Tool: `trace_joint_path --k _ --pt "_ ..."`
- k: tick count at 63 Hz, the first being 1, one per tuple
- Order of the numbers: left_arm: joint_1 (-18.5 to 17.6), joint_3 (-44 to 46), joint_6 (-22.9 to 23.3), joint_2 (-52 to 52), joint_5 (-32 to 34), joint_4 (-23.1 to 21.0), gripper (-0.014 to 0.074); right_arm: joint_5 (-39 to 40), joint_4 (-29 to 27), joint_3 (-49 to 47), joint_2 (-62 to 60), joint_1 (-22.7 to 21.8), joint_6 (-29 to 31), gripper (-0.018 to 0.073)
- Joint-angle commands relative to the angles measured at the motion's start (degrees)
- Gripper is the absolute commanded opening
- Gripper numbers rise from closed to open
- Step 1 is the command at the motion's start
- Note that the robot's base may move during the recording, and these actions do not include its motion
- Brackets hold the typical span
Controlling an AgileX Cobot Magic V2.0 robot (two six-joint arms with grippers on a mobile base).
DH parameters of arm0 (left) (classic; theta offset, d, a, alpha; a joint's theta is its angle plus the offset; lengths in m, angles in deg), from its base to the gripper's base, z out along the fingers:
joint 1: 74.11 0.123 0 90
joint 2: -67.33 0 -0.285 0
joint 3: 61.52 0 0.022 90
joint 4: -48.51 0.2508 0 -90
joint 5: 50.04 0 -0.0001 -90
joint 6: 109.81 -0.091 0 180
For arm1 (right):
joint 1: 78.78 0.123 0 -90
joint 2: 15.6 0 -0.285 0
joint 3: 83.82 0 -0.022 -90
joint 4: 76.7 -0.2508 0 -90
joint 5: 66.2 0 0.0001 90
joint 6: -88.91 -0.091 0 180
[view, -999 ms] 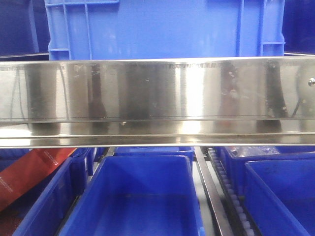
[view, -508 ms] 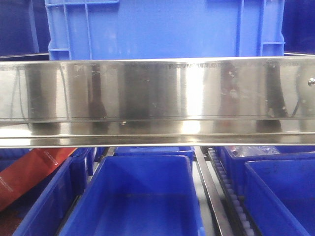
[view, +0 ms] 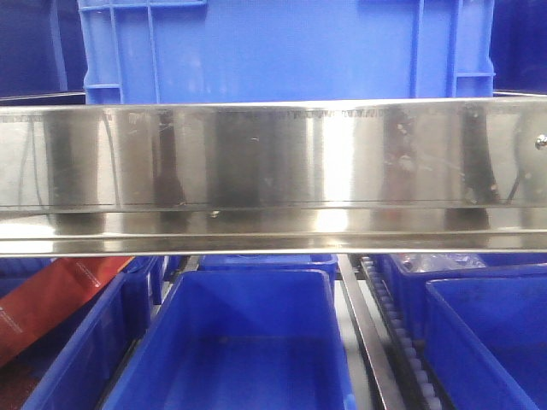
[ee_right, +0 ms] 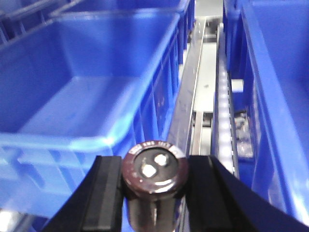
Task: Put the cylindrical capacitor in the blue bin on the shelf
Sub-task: 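Lower the orange cylinder into a blue bin and open the left gripper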
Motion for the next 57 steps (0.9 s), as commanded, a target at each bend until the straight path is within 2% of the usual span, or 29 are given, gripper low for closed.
trace_joint_path --k 1,6,12,16,30,37,45,52,56,57 --pt "0.1 2.8 -1.5 -0.8 4.8 -1.8 -0.0111 1.2 -0.5 -4.2 1.1 0.1 0.1 -0.0154" --pt "-0.6 7.7 -6.6 -3.6 5.5 -6.0 -0.0111 0.9 -0.9 -9.6 3.7 0.1 0.4 -0.0154" --pt "-1.9 14.4 -9.5 -8.7 5.4 -11.6 -0.0111 -0.5 -3.4 -16.3 8.0 0.6 4.0 -0.0154" --pt "-3.4 18.0 -10.7 -12.2 5.2 -13.5 -0.0111 -2.2 -5.4 -21.7 12.0 1.7 7.1 -0.0154" --pt "-10.6 29.9 -10.7 -26.4 5.0 -14.1 -0.0111 -6.9 -6.0 -34.4 24.4 7.6 11.0 -0.0154" --pt "-13.9 34.3 -10.9 -32.7 5.6 -14.1 -0.0111 -7.5 -6.0 -36.0 28.2 8.8 11.6 -0.0154" --pt "-15.9 36.7 -10.9 -39.1 7.4 -14.1 -0.0104 -7.5 -6.0 -36.1 29.2 8.9 11.6 -0.0154" --pt "-16.0 36.8 -10.9 -43.8 8.6 -14.1 -0.0007 -6.8 -6.0 -36.1 29.2 8.9 11.6 -0.0154" --pt "-16.0 36.8 -10.9 -45.8 8.8 -14.1 0.0100 -6.7 -6.0 -36.1 29.2 8.9 11.6 -0.0154" --pt "-16.0 36.8 -10.9 -46.5 9.0 -14.1 0.0156 -6.7 -6.0 -36.1 29.2 8.9 11.6 -0.0154"
